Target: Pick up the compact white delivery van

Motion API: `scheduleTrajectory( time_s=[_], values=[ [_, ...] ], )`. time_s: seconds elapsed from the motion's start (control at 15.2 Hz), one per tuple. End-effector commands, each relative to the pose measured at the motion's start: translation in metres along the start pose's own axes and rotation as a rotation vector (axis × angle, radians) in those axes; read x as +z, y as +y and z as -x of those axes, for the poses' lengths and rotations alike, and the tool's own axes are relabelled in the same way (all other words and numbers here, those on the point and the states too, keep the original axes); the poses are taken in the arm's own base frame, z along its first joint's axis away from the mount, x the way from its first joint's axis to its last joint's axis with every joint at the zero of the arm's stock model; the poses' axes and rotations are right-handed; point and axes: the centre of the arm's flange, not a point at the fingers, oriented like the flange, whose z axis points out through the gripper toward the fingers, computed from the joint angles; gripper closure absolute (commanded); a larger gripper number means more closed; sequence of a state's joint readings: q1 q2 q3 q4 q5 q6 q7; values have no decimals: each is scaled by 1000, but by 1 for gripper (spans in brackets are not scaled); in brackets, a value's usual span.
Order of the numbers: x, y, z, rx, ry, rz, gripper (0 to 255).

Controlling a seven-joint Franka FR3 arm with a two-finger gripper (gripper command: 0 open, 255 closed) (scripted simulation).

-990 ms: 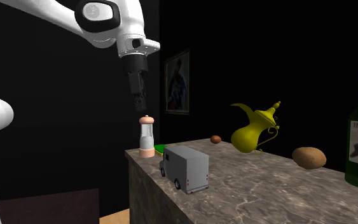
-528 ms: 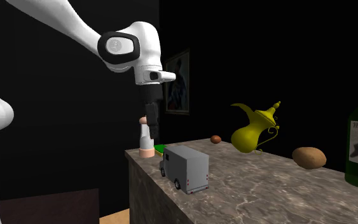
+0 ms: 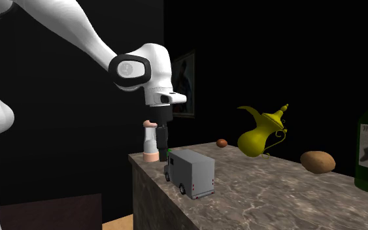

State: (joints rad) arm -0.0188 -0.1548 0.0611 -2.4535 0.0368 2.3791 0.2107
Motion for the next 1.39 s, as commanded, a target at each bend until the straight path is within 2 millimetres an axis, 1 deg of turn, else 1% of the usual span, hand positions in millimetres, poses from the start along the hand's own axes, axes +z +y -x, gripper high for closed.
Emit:
scheduleTrajectory(
  time_s=[0.0,0.13,0.2,0.79,1.32],
  values=[
    [11,0,1,0,1,0,0],
    [14,0,1,0,1,0,0],
    [13,0,1,0,0,0,255],
    [14,0,1,0,1,0,255],
    [-28,-1,-2,0,1,0,255]
  ],
)
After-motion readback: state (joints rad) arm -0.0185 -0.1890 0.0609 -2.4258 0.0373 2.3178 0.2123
